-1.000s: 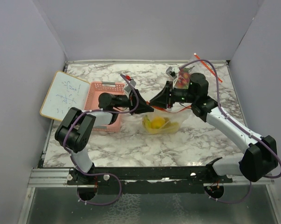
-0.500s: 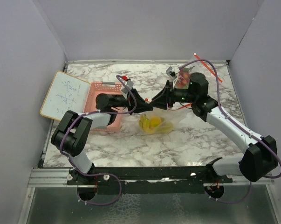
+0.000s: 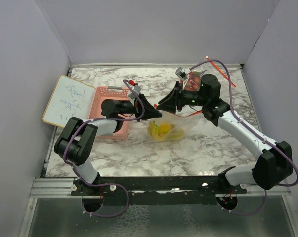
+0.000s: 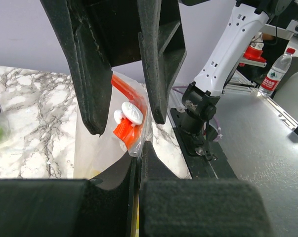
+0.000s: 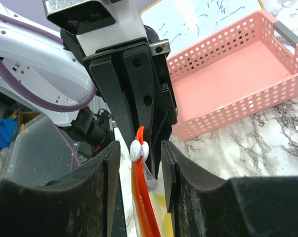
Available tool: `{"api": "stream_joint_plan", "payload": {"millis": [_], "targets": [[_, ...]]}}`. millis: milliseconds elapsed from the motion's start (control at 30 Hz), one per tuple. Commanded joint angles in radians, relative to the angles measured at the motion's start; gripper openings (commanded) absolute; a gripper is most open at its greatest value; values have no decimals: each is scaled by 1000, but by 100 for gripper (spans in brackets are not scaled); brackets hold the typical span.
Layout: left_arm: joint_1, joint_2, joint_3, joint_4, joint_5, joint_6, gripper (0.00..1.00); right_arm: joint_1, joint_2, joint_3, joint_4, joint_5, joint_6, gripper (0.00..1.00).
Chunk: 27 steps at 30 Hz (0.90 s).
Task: Open the zip-top bag and remove the fake food
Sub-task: Unzip the zipper food storage bag at the center of the board.
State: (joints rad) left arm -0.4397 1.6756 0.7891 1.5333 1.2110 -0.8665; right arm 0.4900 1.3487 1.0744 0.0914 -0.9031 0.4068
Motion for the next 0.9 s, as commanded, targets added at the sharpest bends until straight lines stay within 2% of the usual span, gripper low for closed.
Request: {"api": "stream_joint_plan", "payload": {"millis": [0, 67, 133, 200, 300, 400, 733, 867], "targets": [[4, -22, 3, 42, -13, 0, 0, 6, 22, 25, 39, -24, 23, 34], [3, -21, 5, 40, -13, 2, 0, 6, 24, 19, 53, -35, 32, 25], [4, -20, 5, 39, -13, 4, 0, 6, 22, 14, 62, -34, 34, 21], [4, -21, 4, 39, -11, 7, 0, 6, 17, 10, 67, -29, 31, 21], [4, -19, 4, 35, -11, 12, 0, 6, 16, 16, 70, -26, 30, 29], [4, -16, 3, 35, -11, 11, 0, 5, 19, 25, 68, -25, 31, 30], [4, -17, 11, 23, -16, 17, 0, 6, 1, -2, 59, -20, 14, 4], [8, -17, 13, -12, -41, 39, 0, 6, -16, -12, 40, -10, -3, 2]]}}
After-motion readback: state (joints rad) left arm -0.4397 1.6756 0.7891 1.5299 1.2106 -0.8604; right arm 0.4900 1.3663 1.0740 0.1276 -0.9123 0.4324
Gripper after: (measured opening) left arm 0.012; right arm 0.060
